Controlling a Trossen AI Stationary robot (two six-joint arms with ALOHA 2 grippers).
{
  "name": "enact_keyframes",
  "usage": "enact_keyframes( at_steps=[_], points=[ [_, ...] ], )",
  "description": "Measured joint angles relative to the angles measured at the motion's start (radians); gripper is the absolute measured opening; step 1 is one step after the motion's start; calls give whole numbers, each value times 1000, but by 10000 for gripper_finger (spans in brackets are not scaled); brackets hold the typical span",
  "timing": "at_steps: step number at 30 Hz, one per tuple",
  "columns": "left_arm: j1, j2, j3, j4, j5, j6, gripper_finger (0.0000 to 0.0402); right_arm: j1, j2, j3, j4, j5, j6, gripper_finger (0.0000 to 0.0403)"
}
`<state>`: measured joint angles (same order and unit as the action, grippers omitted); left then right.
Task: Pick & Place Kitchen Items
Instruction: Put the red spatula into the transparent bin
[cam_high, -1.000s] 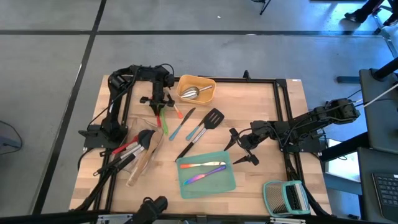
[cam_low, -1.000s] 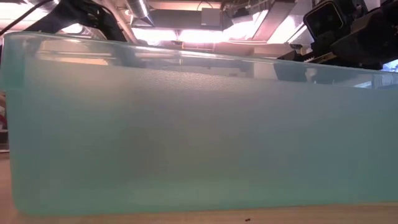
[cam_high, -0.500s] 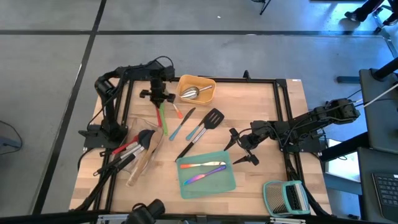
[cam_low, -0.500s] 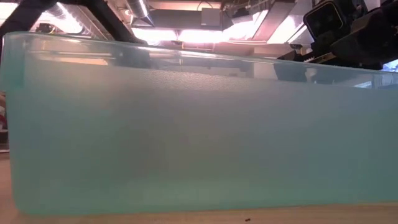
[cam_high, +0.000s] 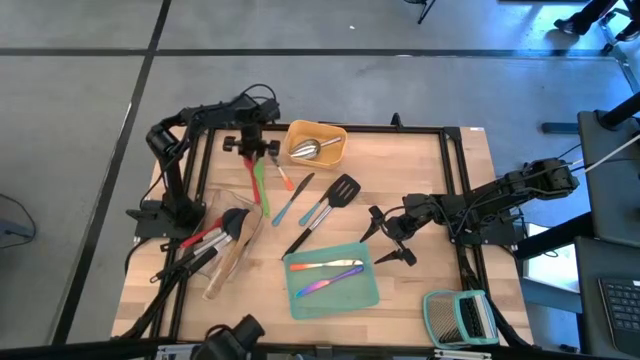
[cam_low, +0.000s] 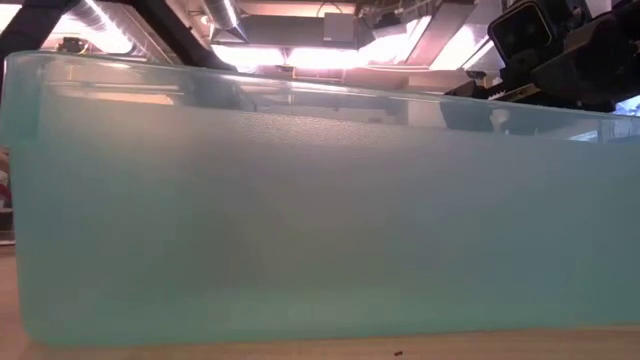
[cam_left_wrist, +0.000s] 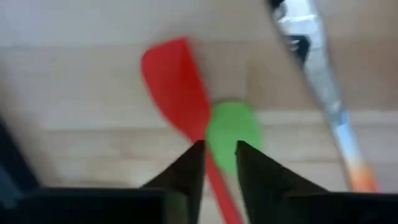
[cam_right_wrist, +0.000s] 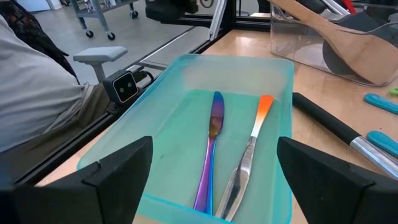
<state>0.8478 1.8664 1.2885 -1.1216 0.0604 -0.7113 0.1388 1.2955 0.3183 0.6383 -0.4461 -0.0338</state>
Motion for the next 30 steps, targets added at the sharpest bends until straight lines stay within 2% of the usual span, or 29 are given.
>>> enact_keyframes(
  at_steps=[8,12,16,21,30],
  points=[
    [40,0,-4,-3,-47,-36,252,0,0,0,-2,-1,0,346],
    [39,0,-4,6,-43,-44,300,0,0,0,-1,-2,0,346],
    [37,0,-20,54,-42,-52,312,0,0,0,0,-2,0,346],
    [41,1,-101,111,3,-82,309,0,0,0,0,-2,0,346],
    [65,-7,-193,198,9,-108,306,0,0,0,0,-2,0,346]
  ],
)
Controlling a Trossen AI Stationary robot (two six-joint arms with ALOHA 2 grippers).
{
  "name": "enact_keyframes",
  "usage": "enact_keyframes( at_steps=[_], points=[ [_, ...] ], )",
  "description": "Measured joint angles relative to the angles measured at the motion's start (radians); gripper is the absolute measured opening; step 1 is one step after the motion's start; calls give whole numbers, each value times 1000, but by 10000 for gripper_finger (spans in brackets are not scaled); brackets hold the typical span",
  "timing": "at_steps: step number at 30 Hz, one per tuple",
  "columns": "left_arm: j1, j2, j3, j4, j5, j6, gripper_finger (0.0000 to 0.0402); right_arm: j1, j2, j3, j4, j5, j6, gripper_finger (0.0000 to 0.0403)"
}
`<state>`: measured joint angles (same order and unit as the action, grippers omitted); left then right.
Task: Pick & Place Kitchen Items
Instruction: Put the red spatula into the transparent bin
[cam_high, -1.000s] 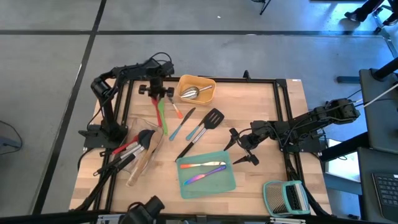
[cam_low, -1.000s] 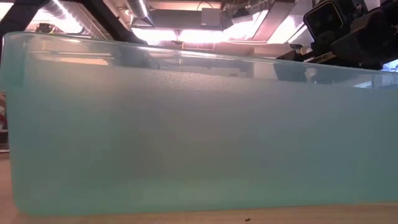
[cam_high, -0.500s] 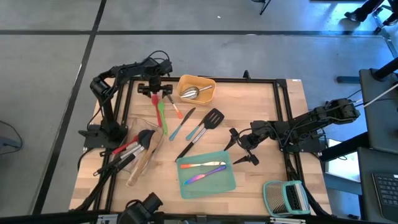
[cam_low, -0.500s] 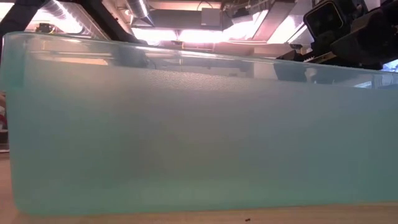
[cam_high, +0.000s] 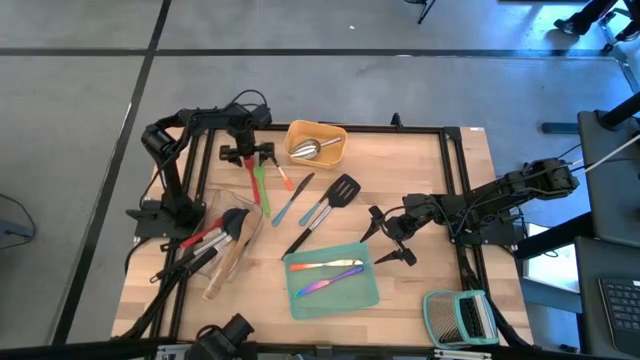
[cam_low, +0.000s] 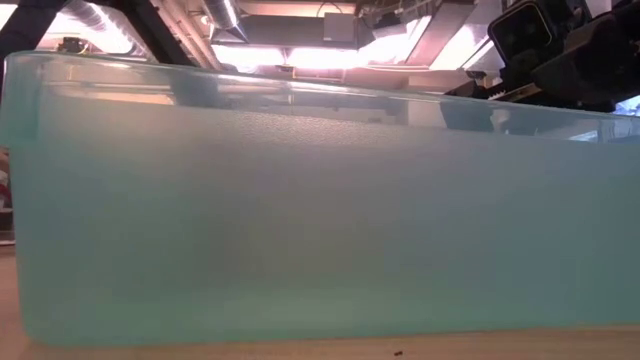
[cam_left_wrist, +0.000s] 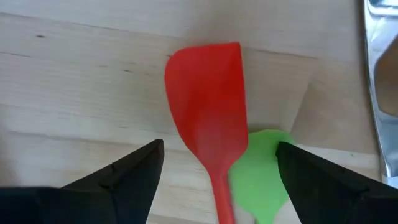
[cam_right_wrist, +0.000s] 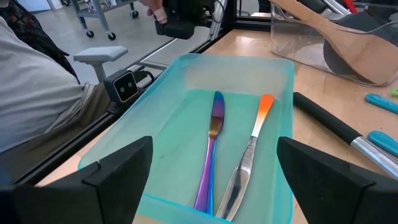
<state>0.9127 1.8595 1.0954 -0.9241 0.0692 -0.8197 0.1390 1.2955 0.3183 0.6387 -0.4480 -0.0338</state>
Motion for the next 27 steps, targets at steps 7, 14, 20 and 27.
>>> enact_keyframes(
  at_steps=[7,14,20,27],
  points=[
    [10,3,-3,43,19,-34,249,0,0,0,1,0,0,346],
    [13,4,-4,31,9,-46,89,0,0,0,-2,0,0,346],
    [14,4,4,8,10,4,18,0,0,0,-2,0,0,346],
    [-7,-64,77,1,29,81,18,0,0,0,5,0,0,346]
  ],
)
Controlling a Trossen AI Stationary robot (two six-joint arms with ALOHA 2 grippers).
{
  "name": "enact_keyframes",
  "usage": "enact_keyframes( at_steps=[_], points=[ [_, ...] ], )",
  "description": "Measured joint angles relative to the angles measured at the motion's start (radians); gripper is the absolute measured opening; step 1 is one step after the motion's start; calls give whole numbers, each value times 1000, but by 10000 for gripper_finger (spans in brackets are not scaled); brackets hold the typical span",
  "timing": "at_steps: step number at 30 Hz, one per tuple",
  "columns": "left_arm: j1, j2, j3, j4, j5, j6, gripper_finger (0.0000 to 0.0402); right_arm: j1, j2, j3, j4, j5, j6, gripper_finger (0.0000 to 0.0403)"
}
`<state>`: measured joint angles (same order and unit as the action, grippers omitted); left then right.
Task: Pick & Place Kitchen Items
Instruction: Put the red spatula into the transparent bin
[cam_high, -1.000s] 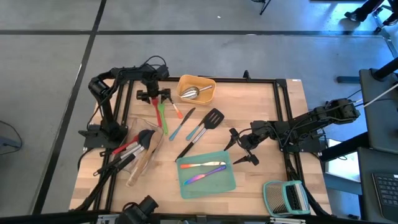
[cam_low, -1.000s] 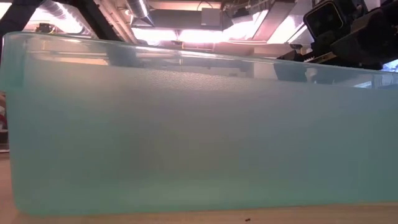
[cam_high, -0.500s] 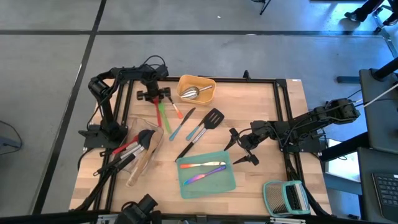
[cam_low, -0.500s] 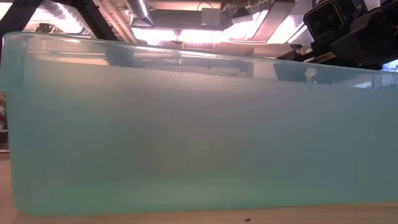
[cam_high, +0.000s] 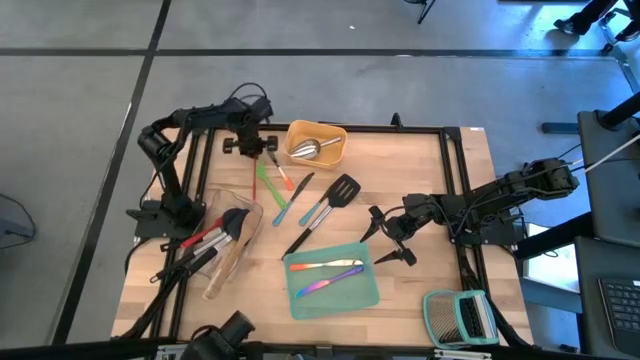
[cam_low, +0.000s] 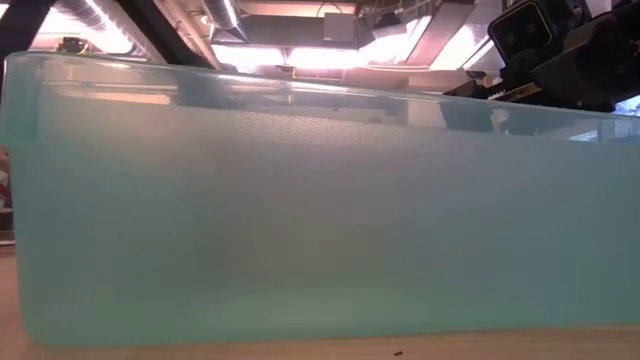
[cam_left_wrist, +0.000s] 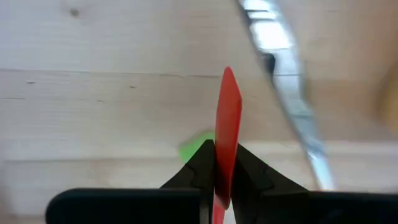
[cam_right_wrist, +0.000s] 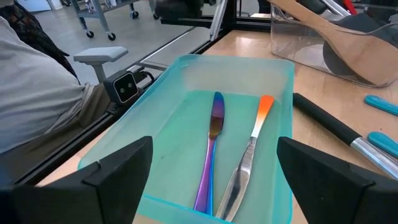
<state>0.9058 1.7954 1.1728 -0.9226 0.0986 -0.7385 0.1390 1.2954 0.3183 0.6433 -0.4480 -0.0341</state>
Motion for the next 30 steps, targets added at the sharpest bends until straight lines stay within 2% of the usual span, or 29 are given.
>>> enact_keyframes(
  at_steps=[6,10,12,16,20,23,26,28,30],
  points=[
    [-54,-145,56,-13,7,46,18,0,0,0,58,0,82,346],
    [-142,-277,56,3,-4,99,18,0,0,0,155,0,228,346],
    [-206,-351,55,21,-53,139,18,0,0,0,229,0,306,346],
    [-368,-490,14,208,-136,157,18,0,0,2,386,4,381,346],
    [-549,-592,-38,504,-164,239,18,0,0,63,419,51,385,346],
    [-687,-621,-88,710,-200,301,18,3,0,150,341,61,338,346],
    [-802,-619,-133,841,-224,358,18,14,0,263,200,63,264,346],
    [-870,-607,-159,908,-258,382,18,24,0,350,67,65,183,346],
    [-934,-602,-196,965,-292,402,18,29,0,443,-111,113,108,346]
  ],
)
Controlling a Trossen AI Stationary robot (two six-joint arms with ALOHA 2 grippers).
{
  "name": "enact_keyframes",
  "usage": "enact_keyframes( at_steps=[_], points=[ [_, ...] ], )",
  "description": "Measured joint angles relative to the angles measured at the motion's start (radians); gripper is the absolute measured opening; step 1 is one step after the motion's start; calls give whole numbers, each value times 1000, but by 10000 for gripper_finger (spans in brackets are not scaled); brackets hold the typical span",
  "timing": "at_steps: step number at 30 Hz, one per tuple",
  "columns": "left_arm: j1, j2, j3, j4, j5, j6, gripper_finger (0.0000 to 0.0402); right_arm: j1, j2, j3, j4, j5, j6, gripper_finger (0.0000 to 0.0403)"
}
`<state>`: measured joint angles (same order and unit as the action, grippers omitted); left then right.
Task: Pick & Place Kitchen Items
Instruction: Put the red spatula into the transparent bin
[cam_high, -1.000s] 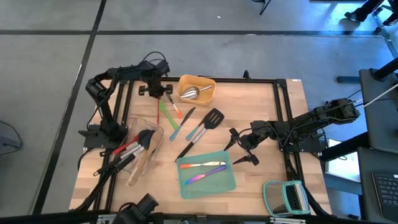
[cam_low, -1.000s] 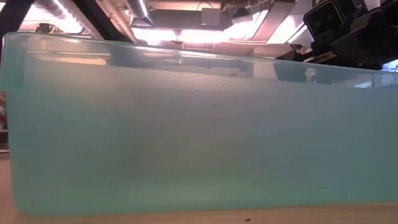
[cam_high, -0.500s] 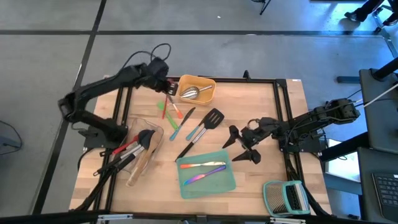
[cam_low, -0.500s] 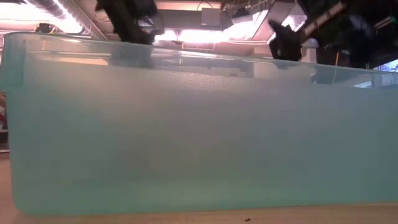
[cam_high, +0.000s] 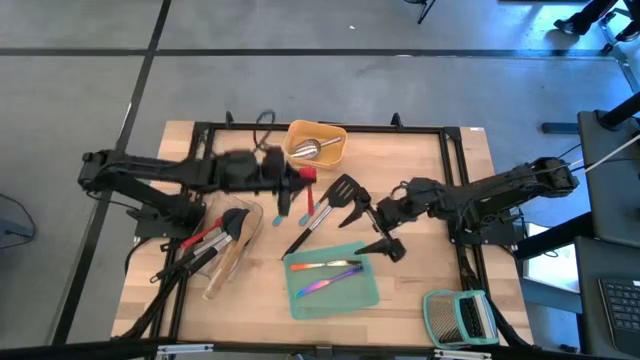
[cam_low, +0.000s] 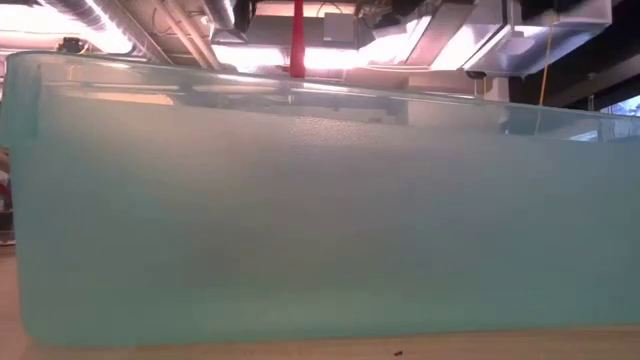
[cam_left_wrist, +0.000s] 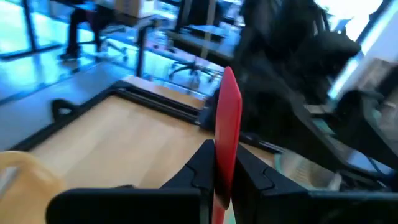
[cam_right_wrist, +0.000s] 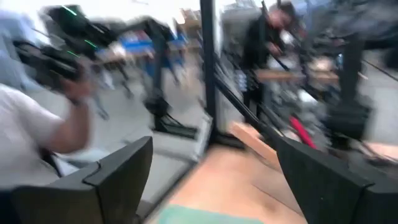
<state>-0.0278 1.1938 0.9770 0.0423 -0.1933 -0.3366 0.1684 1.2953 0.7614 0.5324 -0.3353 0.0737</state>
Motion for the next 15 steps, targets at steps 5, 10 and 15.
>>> enact_keyframes(
  at_steps=[5,10,15],
  points=[
    [-139,2,-90,157,-51,59,18,5,8,205,-416,253,-79,346],
    [-203,-2,-135,325,-20,155,18,12,53,222,-446,257,-37,346],
    [-236,-24,-132,336,-4,224,18,31,112,220,-350,257,-29,346]
  ],
)
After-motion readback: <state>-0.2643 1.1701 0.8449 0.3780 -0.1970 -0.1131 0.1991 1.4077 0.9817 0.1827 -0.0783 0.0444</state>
